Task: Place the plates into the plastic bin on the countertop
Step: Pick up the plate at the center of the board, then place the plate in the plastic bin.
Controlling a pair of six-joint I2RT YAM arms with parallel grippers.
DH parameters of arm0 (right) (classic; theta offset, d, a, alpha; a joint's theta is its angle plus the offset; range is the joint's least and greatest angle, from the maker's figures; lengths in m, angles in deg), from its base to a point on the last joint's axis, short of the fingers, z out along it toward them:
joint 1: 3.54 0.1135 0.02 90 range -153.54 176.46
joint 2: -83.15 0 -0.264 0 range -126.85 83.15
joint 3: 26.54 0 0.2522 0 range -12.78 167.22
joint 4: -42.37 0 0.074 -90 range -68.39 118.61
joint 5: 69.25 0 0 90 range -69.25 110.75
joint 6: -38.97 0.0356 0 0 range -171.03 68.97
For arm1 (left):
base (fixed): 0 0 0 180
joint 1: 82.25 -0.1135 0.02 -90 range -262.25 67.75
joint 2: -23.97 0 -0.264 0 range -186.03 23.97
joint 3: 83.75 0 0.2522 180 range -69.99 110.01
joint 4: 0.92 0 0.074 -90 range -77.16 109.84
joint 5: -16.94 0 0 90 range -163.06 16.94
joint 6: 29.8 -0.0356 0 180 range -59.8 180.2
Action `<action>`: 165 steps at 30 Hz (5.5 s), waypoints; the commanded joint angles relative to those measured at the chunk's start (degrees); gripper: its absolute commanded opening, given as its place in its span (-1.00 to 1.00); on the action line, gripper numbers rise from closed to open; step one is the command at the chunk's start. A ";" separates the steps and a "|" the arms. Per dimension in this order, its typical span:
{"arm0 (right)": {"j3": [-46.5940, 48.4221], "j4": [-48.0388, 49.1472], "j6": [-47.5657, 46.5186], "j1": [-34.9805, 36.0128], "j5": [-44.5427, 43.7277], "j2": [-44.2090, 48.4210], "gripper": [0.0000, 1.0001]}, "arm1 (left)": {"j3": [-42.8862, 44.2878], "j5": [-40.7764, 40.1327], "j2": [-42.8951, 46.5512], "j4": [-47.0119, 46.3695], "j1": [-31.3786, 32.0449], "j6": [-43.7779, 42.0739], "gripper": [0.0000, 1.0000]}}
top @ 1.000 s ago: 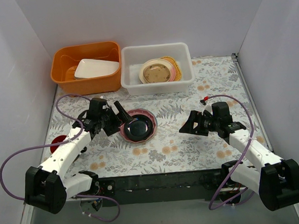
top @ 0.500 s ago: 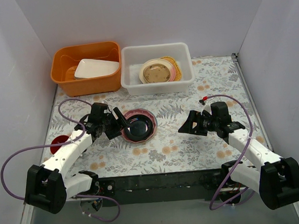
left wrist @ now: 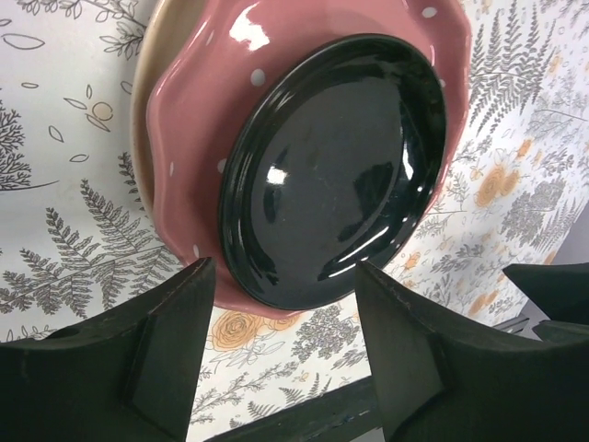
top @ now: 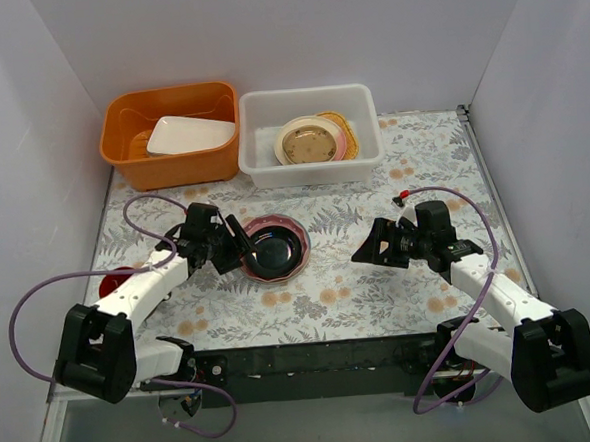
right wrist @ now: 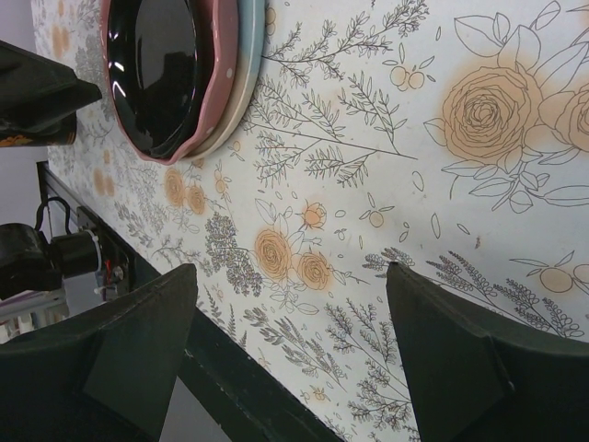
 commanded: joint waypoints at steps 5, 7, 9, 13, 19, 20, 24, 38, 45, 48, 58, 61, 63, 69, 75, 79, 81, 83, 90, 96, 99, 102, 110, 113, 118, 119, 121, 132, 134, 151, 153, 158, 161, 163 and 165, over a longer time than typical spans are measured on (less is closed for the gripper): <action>-0.30 2.14 -0.45 0.34 0.52 -1.07 0.81 | -2.61 -0.30 -1.04 -3.62 -0.15 0.20 0.17; -0.21 2.40 -0.45 0.34 0.70 -1.43 0.81 | -2.44 -0.30 -1.57 -4.15 -0.23 0.20 0.16; -0.13 2.49 -0.45 0.34 0.87 -1.77 0.81 | -2.17 -0.30 -2.01 -4.41 -0.23 0.20 0.15; 0.31 2.49 -0.62 0.25 0.79 -1.95 0.81 | -1.91 0.05 -4.20 -5.03 -0.23 0.03 0.11; 0.75 2.49 -0.62 0.34 0.87 -2.39 0.80 | -3.14 0.40 -5.26 -6.08 -0.14 -0.24 0.06; 0.75 2.58 -0.62 0.25 0.96 -2.57 0.80 | -3.40 0.40 -5.53 -6.26 -0.14 -0.24 0.04; 1.28 2.67 -0.71 0.34 1.14 -3.01 0.80 | -4.28 0.67 -6.40 -7.31 -0.14 -0.15 -0.07; 1.11 2.58 -0.53 0.34 1.23 -2.75 0.79 | -5.69 1.02 -8.60 -8.54 -0.14 -0.68 -0.62; 1.02 2.58 -0.53 0.34 1.14 -2.75 0.78 | -5.42 0.93 -8.43 -8.02 -0.14 -0.85 -1.00; 1.02 2.58 -0.45 0.34 1.23 -2.74 0.78 | -5.16 0.49 -7.99 -7.49 -0.06 -0.94 -1.00; 0.23 2.75 -0.27 0.34 1.49 -2.04 0.77 | -4.55 0.40 -6.06 -6.61 -0.06 -0.76 -1.00; 0.31 2.41 -0.53 0.34 1.49 -2.04 0.77 | -4.63 0.05 -5.62 -6.35 -0.06 -0.50 -1.00; 0.75 1.70 -0.80 0.25 1.58 -1.95 0.77 | -4.37 0.31 -5.09 -6.08 -0.06 -0.06 -1.00; -0.65 1.96 -0.18 0.34 1.23 0.07 0.77 | -3.14 0.32 -2.02 -4.33 -0.06 0.38 -1.00; -0.56 1.78 -0.10 0.34 1.31 0.24 0.77 | -1.12 0.58 0.71 -2.75 -0.06 0.64 -1.00; 0.40 0.91 -0.88 0.34 1.41 -0.28 0.77 | 0.20 0.49 2.20 -1.51 -0.06 0.99 -1.00; 0.40 0.73 -0.62 0.25 1.14 -0.02 0.77 | 0.55 0.75 2.64 -1.34 -0.06 0.82 -1.00; 0.14 1.43 -0.27 0.25 1.66 -0.02 0.76 | 1.42 0.05 3.08 -0.38 -0.06 0.73 -1.00; 0.23 1.35 -0.27 0.34 1.84 -0.37 0.77 | 2.92 0.32 4.49 1.03 -0.06 0.99 -1.00; 0.23 1.43 -0.54 0.34 1.93 -0.99 0.77 | 3.71 0.23 4.41 1.56 -0.06 0.82 -1.00; 0.05 1.44 -0.80 0.34 1.84 -1.08 0.76 | 3.98 0.58 4.58 1.30 -0.06 1.17 -1.00; -0.39 2.05 -0.36 0.34 2.01 -0.90 0.76 | 5.03 0.32 4.40 1.56 -0.06 0.82 -1.00; -1.62 3.28 -0.01 0.42 2.37 -0.90 0.76 | 9.86 0.84 2.12 1.92 -0.06 0.38 -1.00; -2.06 3.46 -0.01 0.42 2.28 -0.99 0.76 | 11.79 1.02 0.37 1.74 -0.06 -0.23 -1.00; -1.71 3.63 -0.62 0.42 2.37 -2.04 0.76 | 17.24 1.02 -3.32 1.48 0.12 -0.76 -1.00; -1.79 3.89 -0.45 0.34 2.37 -2.22 0.76 | 18.21 1.02 -4.29 1.56 0.12 -1.03 -1.00; -1.71 4.51 -0.27 0.34 2.98 -2.74 0.76 | 21.54 1.02 -6.84 1.83 0.12 -1.82 -1.00; -4.08 6.97 0.25 0.42 3.25 -4.06 0.76 | 38.68 0.84 -19.41 3.93 0.21 -4.98 -1.00; -4.69 7.67 0.43 0.42 3.42 -4.33 0.76 | 42.45 0.84 -22.22 4.81 0.21 -5.68 -1.00; -3.55 7.85 -0.62 0.42 3.60 -7.14 0.75 | 67.33 1.37 -39.88 9.65 0.21 -7.71 -1.00; -3.55 7.94 -0.62 0.34 3.60 -7.31 0.75 | 69.62 1.54 -41.29 10.00 0.21 -7.80 -1.00; -3.20 7.77 -0.71 0.34 3.42 -7.58 0.75 | 78.58 1.98 -47.27 12.37 0.21 -7.71 -1.00; -3.03 7.68 -0.89 0.42 3.42 -7.84 0.75 | 82.45 1.98 -49.81 13.34 0.21 -7.53 -1.00; -2.94 7.76 -0.89 0.34 3.69 -7.93 0.75 | 83.43 1.98 -50.79 13.51 0.21 -7.53 -1.00; -2.85 7.68 -1.06 0.42 3.86 -7.93 0.76 | 84.31 1.63 -51.67 13.43 0.21 -7.36 -1.00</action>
